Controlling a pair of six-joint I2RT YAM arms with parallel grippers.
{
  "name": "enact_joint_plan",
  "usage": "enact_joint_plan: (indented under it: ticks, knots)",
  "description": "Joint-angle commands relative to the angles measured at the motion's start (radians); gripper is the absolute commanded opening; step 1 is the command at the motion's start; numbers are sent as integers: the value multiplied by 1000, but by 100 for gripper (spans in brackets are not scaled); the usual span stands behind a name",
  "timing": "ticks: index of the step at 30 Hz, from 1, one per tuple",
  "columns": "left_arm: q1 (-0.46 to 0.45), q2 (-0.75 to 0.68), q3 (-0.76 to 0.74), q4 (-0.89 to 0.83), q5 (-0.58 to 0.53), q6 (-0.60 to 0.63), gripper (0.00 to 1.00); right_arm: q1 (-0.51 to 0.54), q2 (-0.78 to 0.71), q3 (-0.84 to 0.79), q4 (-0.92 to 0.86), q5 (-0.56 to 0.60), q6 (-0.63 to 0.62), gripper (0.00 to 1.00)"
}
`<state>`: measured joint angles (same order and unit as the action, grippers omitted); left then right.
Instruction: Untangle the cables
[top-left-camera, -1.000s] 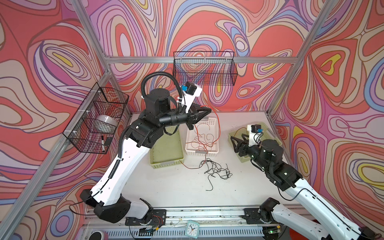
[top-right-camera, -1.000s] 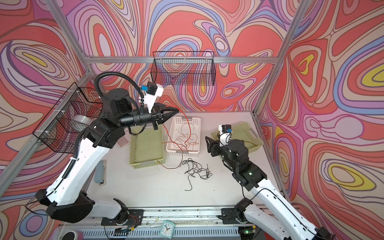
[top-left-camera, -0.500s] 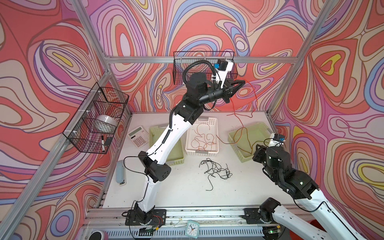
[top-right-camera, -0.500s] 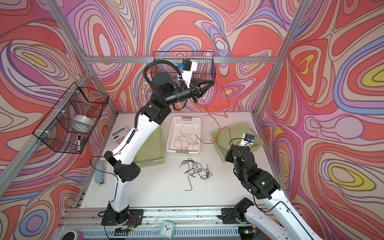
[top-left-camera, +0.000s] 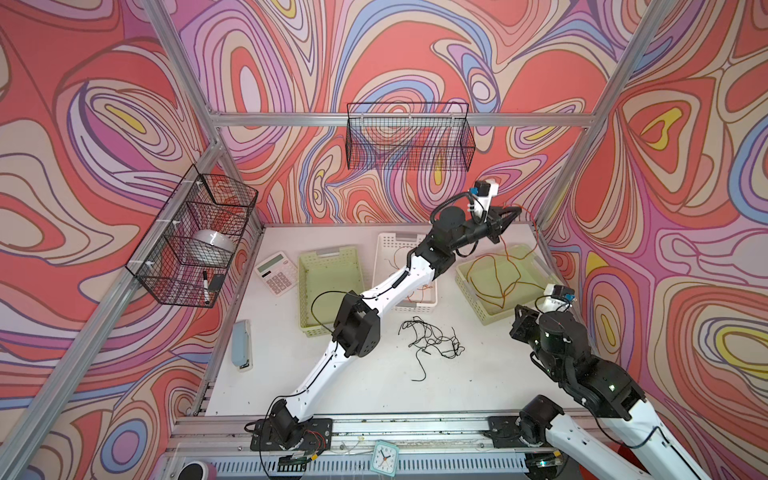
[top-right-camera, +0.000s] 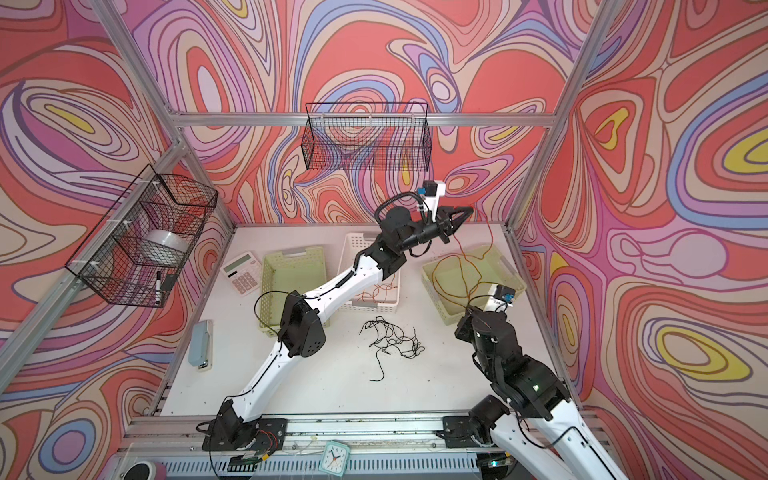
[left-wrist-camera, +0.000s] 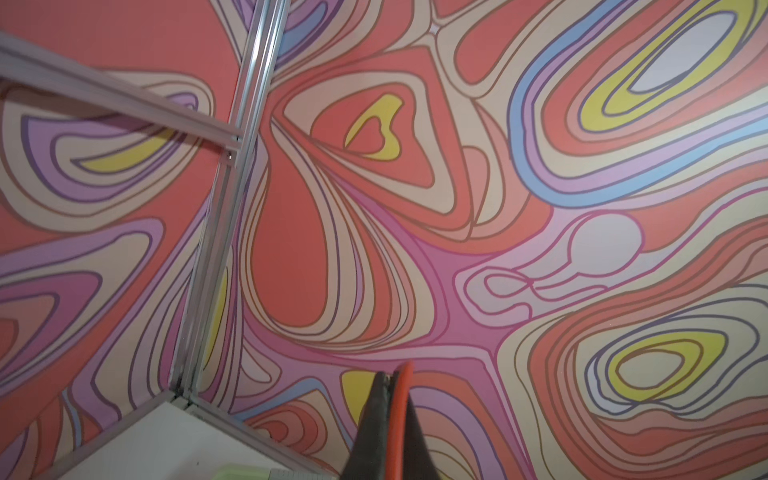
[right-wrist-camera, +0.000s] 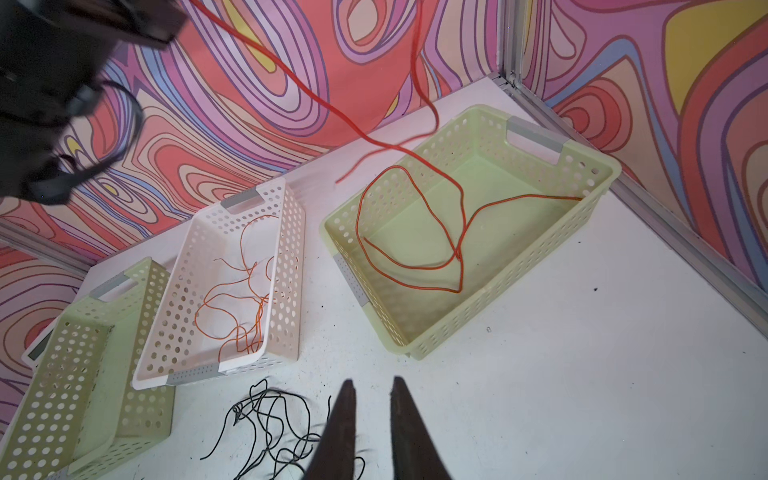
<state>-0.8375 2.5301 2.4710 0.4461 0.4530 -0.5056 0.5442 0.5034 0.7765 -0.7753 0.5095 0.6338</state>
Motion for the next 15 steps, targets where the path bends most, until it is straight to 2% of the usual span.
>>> enact_joint_plan:
  ticks: [1,3,4,7,12,15]
  knots:
    - [7,26,-26,-9,-2,-4,6,0,-22,12,-42,32,-15,23]
    - [4,16,-28,-114,27,34,49,1,-8,35,-63,46,-26,29]
    - [2,-4,-38,-181,32,68,64,-1,1,49,-75,55,-33,32]
    - [1,-103,-146,-295,26,169,99,0,28,77,-80,64,-67,36]
    - [9,-322,-351,-466,9,353,100,0,64,95,-45,57,-102,37]
    - [26,-441,-458,-557,0,399,100,0,101,108,-39,37,-122,37]
